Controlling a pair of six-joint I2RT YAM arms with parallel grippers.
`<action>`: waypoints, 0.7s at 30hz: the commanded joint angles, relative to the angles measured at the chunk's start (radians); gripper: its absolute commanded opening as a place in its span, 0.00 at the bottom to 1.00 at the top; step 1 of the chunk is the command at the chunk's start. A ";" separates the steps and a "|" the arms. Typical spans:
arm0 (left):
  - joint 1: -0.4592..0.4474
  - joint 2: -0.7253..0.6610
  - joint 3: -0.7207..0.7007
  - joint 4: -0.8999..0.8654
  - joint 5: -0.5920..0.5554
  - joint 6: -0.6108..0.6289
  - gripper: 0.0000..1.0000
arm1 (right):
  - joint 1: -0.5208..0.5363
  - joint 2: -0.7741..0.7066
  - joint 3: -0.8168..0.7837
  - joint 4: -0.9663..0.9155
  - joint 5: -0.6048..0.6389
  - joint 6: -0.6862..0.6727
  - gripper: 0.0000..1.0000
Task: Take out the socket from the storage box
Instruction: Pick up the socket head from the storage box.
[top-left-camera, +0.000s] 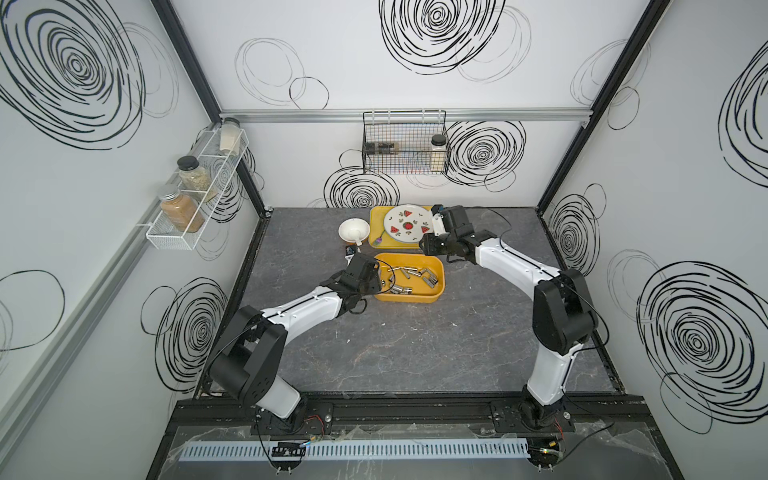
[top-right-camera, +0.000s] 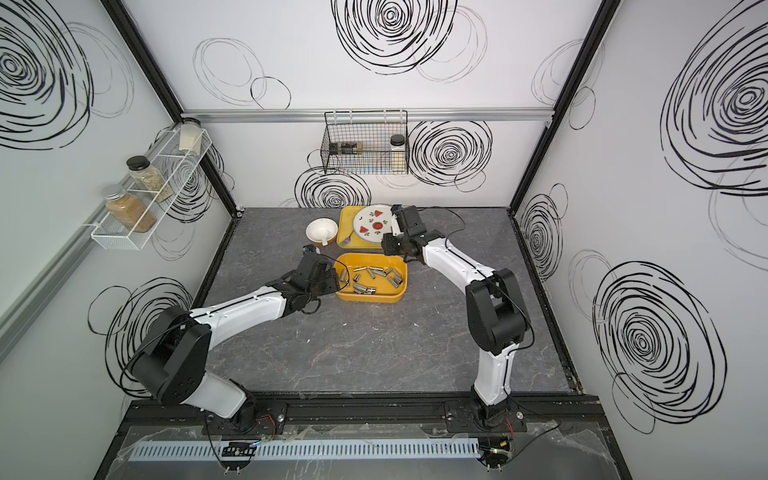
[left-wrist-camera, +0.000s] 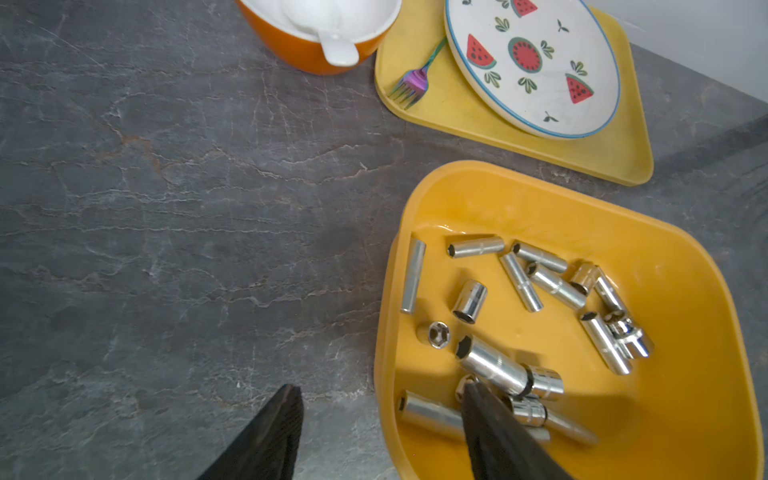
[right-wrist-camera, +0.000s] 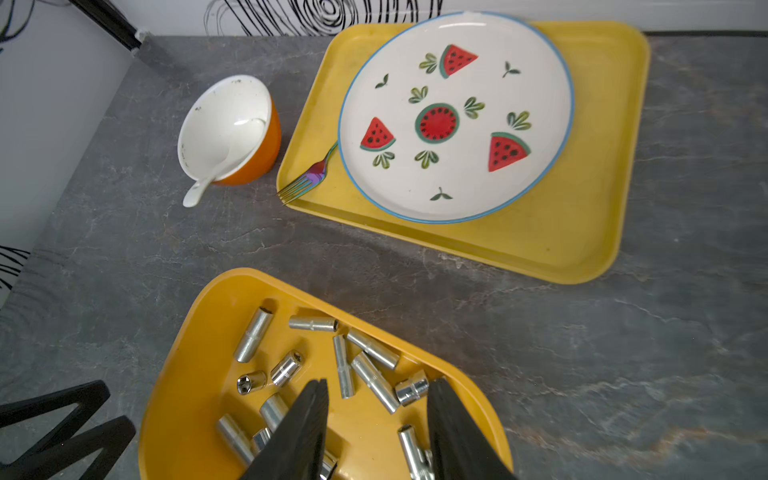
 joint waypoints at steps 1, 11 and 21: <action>0.004 -0.013 -0.024 0.038 -0.025 0.013 0.66 | 0.040 0.065 0.121 -0.146 0.031 -0.076 0.40; 0.004 0.041 -0.033 0.098 0.033 0.035 0.61 | 0.112 0.207 0.222 -0.274 0.077 -0.136 0.32; 0.003 0.061 -0.034 0.105 0.049 0.046 0.58 | 0.122 0.285 0.213 -0.281 0.181 -0.154 0.31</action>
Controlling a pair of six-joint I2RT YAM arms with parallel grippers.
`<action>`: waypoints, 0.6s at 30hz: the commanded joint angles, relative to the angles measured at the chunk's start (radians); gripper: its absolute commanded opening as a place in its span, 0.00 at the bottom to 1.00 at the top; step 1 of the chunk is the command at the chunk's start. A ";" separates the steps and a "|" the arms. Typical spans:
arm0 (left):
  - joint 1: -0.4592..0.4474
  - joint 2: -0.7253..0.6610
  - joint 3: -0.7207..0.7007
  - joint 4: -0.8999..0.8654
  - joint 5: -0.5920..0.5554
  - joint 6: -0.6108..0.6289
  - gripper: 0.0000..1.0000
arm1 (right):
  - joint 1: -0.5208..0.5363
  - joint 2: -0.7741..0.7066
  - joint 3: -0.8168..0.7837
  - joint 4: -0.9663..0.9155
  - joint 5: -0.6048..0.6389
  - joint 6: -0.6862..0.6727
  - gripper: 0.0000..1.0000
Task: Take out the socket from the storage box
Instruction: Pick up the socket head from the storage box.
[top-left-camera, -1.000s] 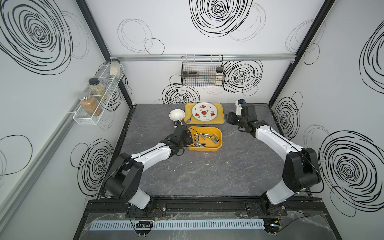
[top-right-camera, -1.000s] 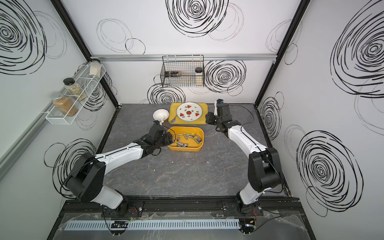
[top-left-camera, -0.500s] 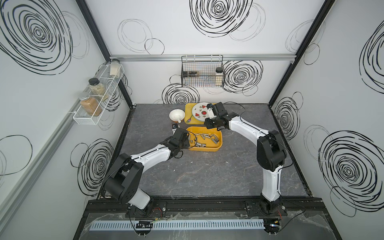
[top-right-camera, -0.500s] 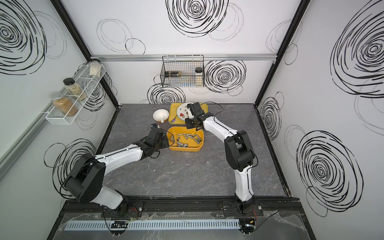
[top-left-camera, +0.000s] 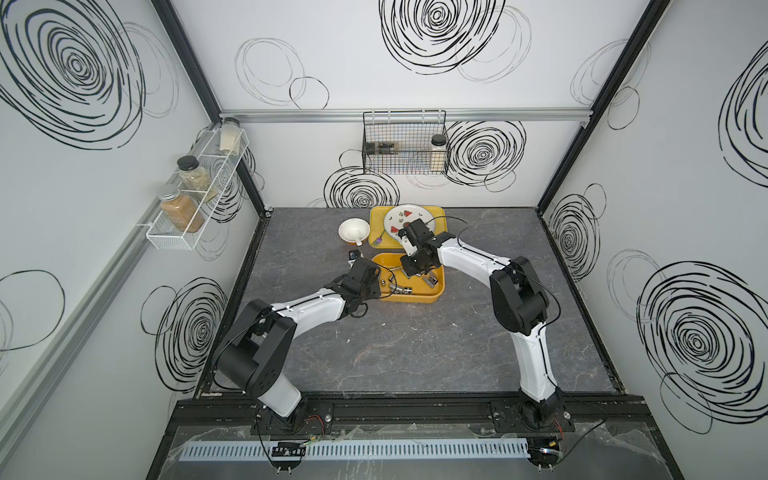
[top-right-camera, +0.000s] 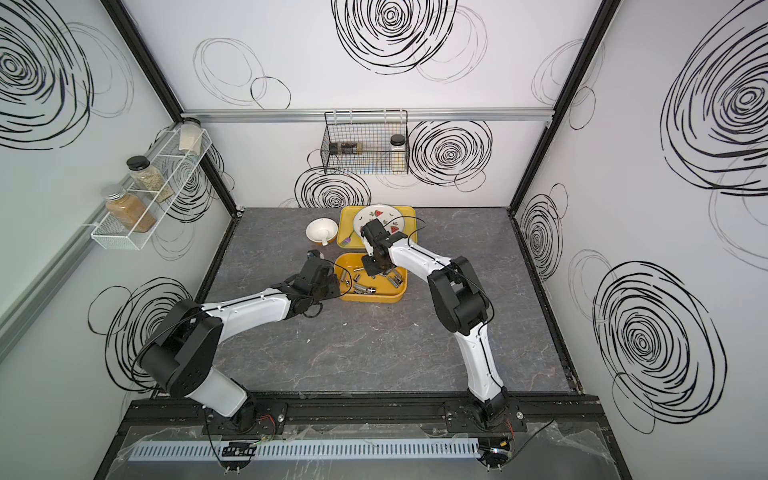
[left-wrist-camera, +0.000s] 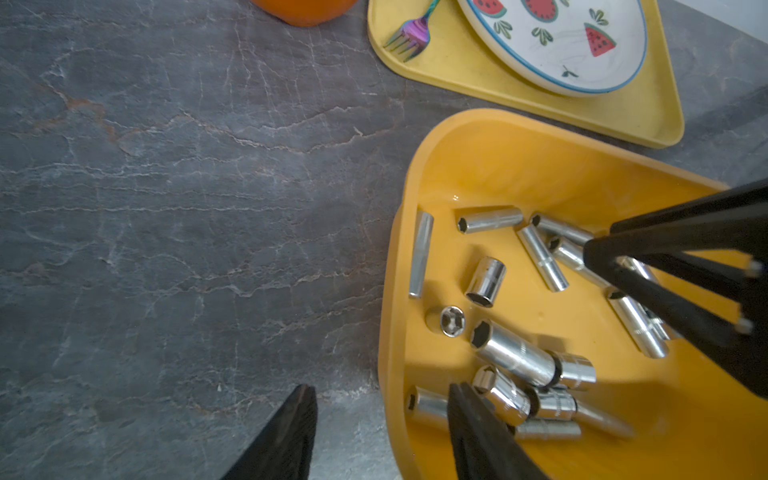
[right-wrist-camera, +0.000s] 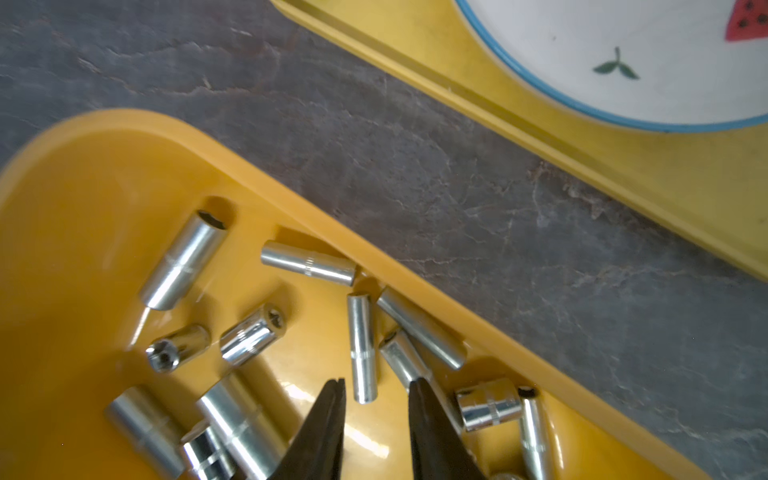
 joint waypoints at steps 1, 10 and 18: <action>0.003 -0.001 -0.004 0.033 0.003 0.019 0.58 | 0.001 0.026 0.013 -0.033 0.055 -0.016 0.30; 0.005 -0.017 -0.018 0.039 -0.008 0.023 0.58 | 0.002 0.068 0.012 -0.053 0.072 -0.025 0.28; 0.005 -0.024 -0.023 0.049 0.000 0.025 0.58 | 0.003 0.097 0.015 -0.057 0.081 -0.013 0.24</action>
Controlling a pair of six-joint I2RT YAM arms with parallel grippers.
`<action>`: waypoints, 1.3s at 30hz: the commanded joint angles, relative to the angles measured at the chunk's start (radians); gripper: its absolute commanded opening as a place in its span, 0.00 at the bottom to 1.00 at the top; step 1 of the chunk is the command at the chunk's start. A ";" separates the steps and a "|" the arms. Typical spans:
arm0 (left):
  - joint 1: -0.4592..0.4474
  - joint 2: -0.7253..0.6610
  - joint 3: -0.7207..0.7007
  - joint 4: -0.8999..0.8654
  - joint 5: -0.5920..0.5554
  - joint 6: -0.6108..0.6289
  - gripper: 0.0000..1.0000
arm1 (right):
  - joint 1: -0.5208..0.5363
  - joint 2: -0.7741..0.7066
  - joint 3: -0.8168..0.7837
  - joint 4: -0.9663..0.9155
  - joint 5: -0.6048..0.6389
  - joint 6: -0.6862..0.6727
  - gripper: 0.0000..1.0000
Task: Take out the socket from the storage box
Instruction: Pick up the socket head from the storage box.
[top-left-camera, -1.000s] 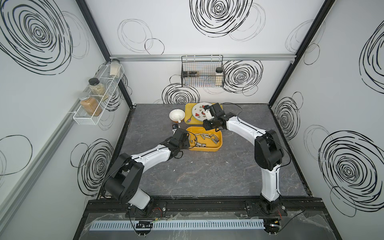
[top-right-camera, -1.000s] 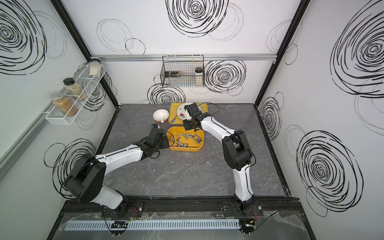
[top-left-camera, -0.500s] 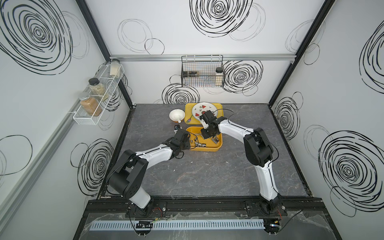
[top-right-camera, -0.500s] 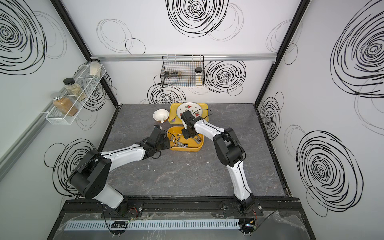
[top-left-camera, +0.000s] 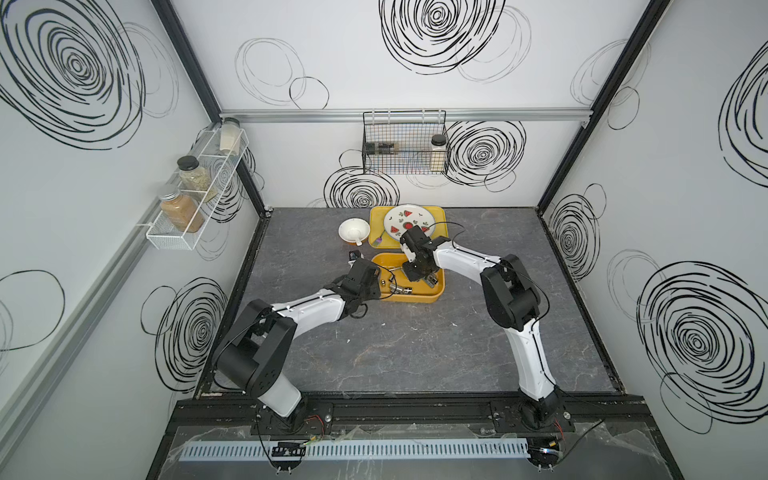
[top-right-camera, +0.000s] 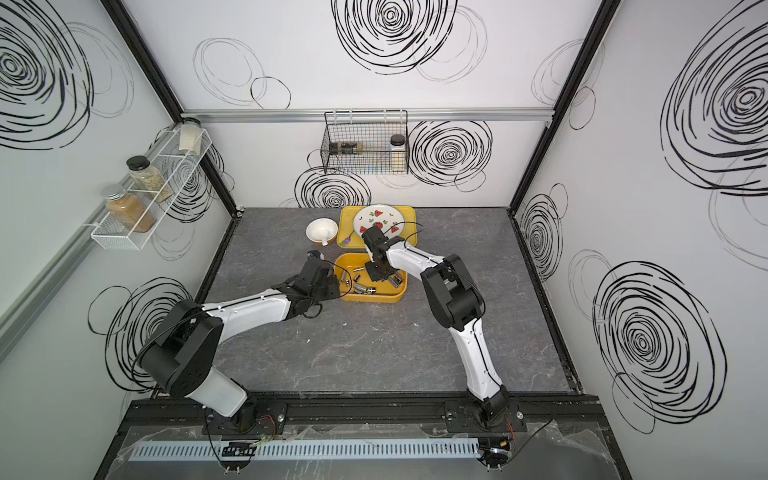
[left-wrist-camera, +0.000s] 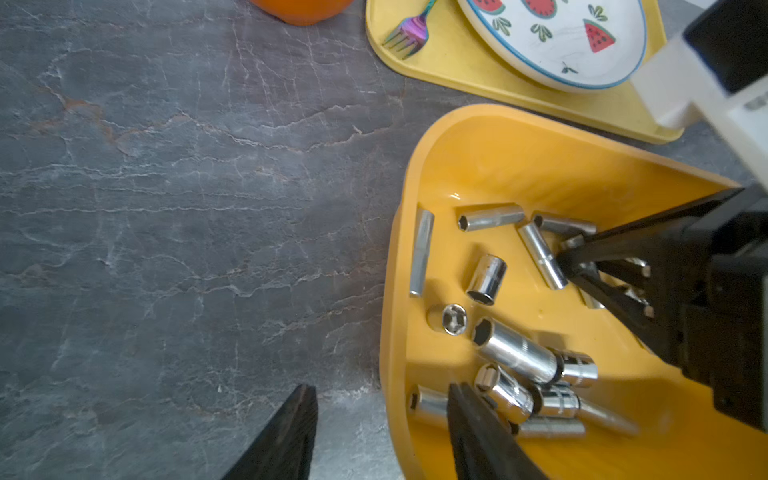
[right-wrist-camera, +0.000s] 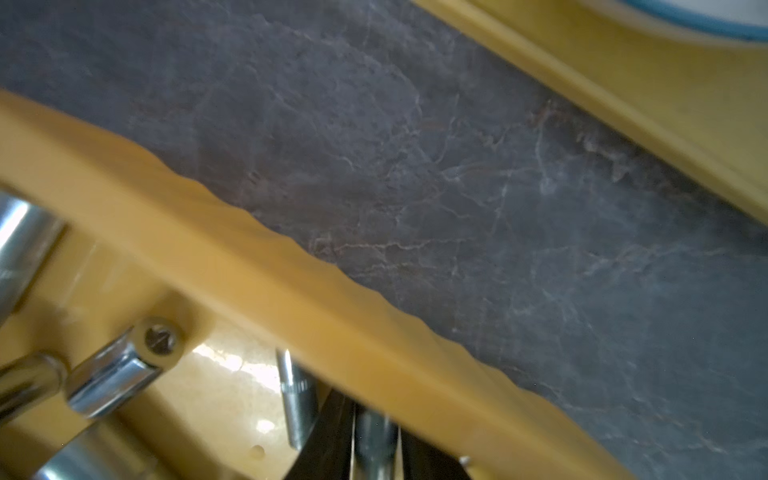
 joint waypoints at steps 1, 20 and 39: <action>0.004 -0.025 -0.013 0.039 0.002 0.015 0.58 | 0.003 0.035 0.009 -0.050 0.013 0.004 0.22; -0.003 -0.075 -0.042 0.051 -0.020 0.013 0.58 | -0.002 -0.070 0.153 -0.143 0.028 0.311 0.00; -0.014 -0.097 -0.058 0.062 -0.026 0.012 0.58 | -0.045 -0.177 0.076 -0.146 -0.099 0.397 0.00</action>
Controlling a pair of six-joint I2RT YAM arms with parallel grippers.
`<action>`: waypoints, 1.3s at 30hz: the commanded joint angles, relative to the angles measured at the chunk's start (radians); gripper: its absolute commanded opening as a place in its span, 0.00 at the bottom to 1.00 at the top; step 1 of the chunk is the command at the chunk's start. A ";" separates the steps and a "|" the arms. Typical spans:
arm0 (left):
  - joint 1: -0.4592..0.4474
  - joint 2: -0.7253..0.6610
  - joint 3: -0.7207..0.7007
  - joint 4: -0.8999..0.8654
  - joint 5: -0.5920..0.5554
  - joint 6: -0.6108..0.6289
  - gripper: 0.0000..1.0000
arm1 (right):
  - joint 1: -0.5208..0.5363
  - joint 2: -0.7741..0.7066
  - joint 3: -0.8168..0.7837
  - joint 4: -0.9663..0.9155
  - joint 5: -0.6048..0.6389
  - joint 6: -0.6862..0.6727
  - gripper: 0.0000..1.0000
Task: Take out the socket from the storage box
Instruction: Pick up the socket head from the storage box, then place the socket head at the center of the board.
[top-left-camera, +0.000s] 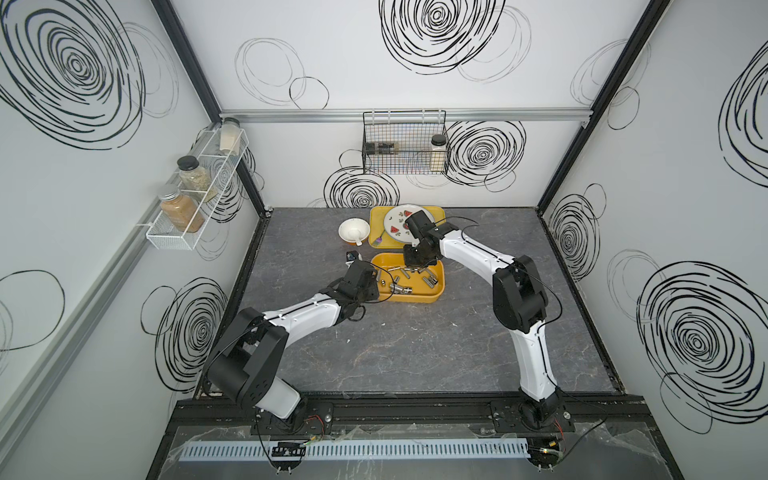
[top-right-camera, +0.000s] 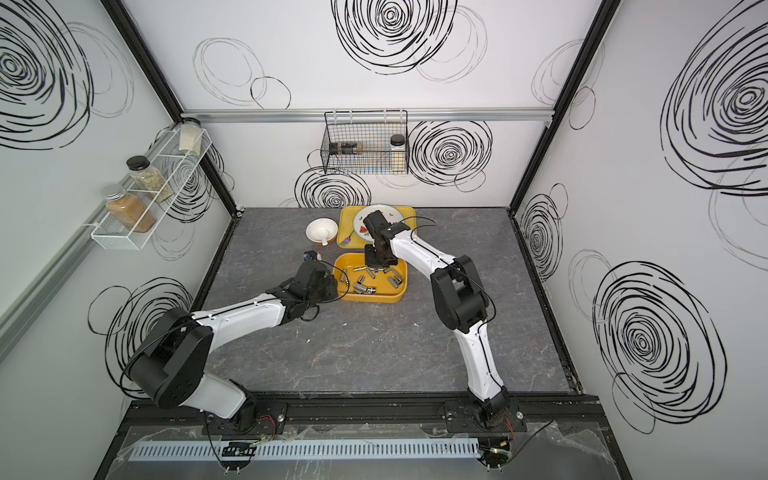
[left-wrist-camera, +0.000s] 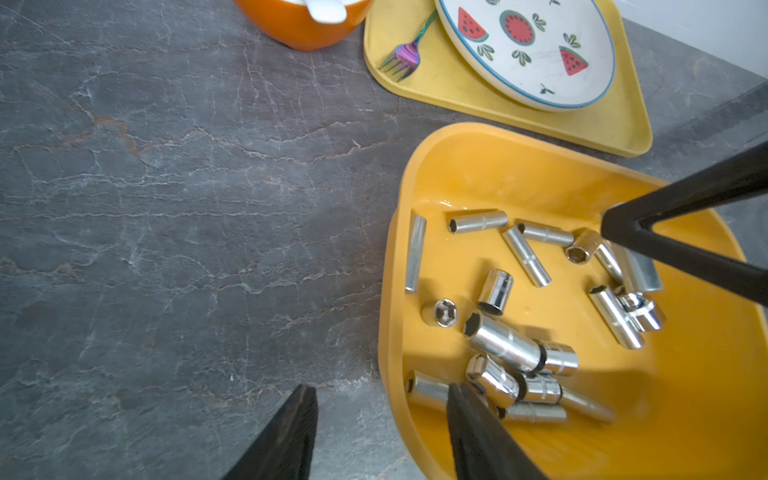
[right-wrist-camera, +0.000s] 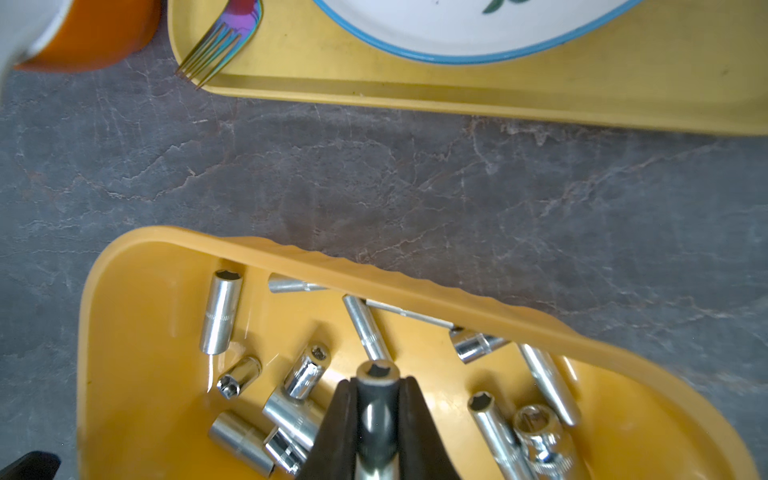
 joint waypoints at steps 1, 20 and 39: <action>-0.008 -0.034 -0.014 0.043 -0.014 0.014 0.58 | -0.023 -0.121 -0.040 -0.014 0.034 0.005 0.00; -0.024 -0.029 -0.010 0.040 -0.027 0.028 0.51 | -0.255 -0.282 -0.413 0.108 0.199 -0.094 0.00; -0.025 -0.037 -0.011 0.034 -0.044 0.029 0.50 | -0.255 -0.141 -0.458 0.177 0.156 -0.085 0.03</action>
